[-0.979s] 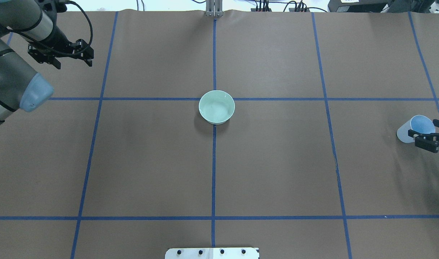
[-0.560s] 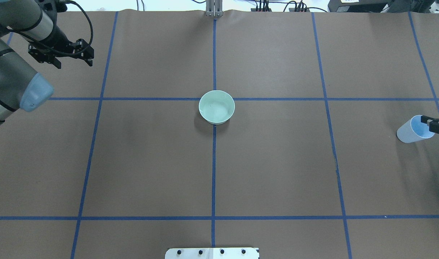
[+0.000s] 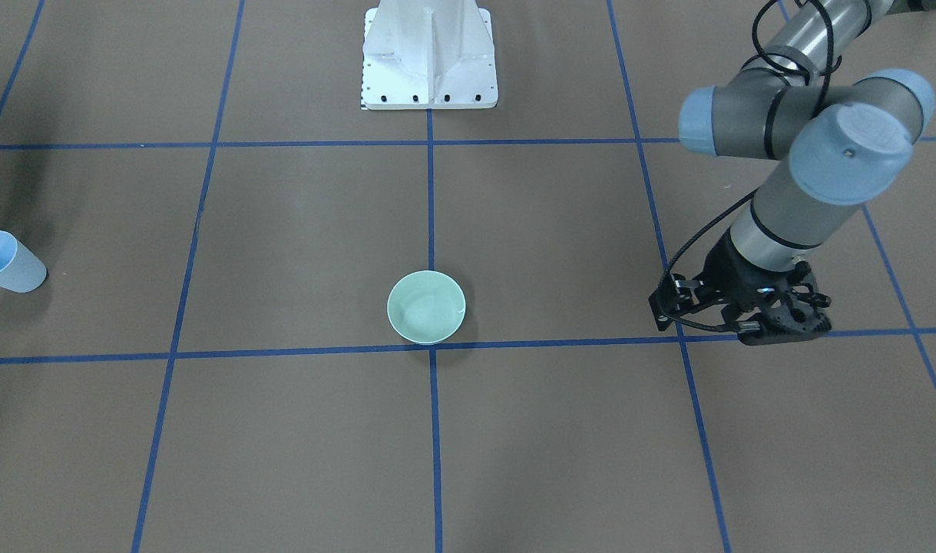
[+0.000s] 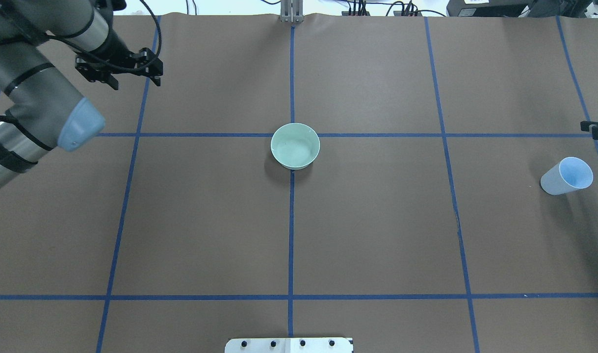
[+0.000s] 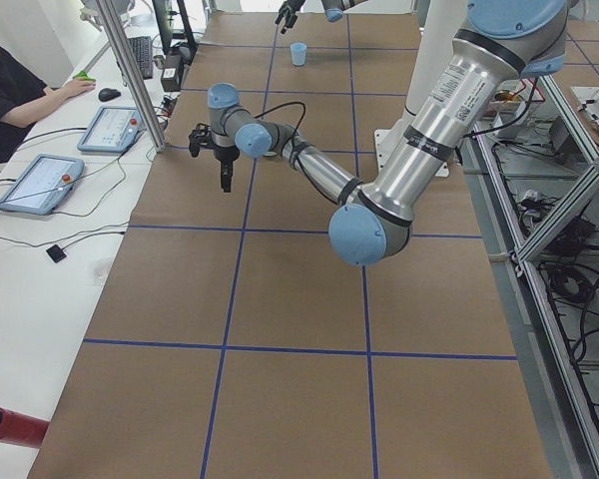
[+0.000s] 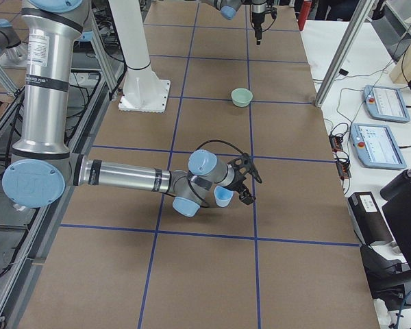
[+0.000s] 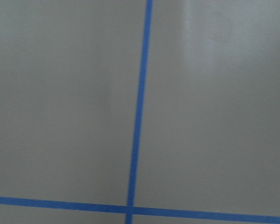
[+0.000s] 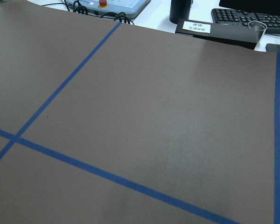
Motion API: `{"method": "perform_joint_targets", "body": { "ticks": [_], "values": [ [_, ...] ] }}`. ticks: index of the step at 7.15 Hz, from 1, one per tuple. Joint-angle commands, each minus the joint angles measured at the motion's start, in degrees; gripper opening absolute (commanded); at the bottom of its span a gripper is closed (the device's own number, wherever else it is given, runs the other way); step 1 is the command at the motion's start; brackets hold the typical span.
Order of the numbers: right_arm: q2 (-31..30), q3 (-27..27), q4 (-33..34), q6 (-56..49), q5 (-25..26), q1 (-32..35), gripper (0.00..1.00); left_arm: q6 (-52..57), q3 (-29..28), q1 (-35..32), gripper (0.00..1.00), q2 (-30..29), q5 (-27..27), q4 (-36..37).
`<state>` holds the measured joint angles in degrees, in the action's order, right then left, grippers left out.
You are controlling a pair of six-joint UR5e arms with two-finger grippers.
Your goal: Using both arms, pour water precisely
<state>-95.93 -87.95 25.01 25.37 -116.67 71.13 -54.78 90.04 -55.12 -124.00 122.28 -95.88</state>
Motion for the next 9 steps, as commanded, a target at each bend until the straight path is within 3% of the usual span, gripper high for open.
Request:
{"method": "perform_joint_targets", "body": {
  "ticks": [1,3,4,6,8,9],
  "values": [
    [7.05,-3.95,24.17,-12.25,-2.68,4.53,0.99,-7.68,-0.13,5.97,1.0,-3.96,-0.11,-0.09],
    [13.03,-5.3,45.12,-15.68,-7.3,7.43,0.99,-11.92,-0.3,11.16,1.0,-7.38,-0.55,-0.61],
    [14.36,-5.04,53.83,-20.84,-8.38,8.75,0.99,-13.15,-3.0,14.05,1.0,-8.27,-0.9,-4.45],
    [14.11,-3.73,58.83,-25.19,-8.39,9.29,0.99,-17.28,-11.51,17.58,1.0,-10.46,-4.41,-15.42],
    [14.19,0.83,58.49,-25.2,-12.24,10.51,0.99,-17.91,-18.2,18.12,1.0,-16.16,-4.5,-16.17],
    [14.11,1.55,58.48,-25.2,-13.91,11.04,0.99,-17.91,-19.36,18.21,0.89,-16.53,-4.68,-16.26]
  ]
}}
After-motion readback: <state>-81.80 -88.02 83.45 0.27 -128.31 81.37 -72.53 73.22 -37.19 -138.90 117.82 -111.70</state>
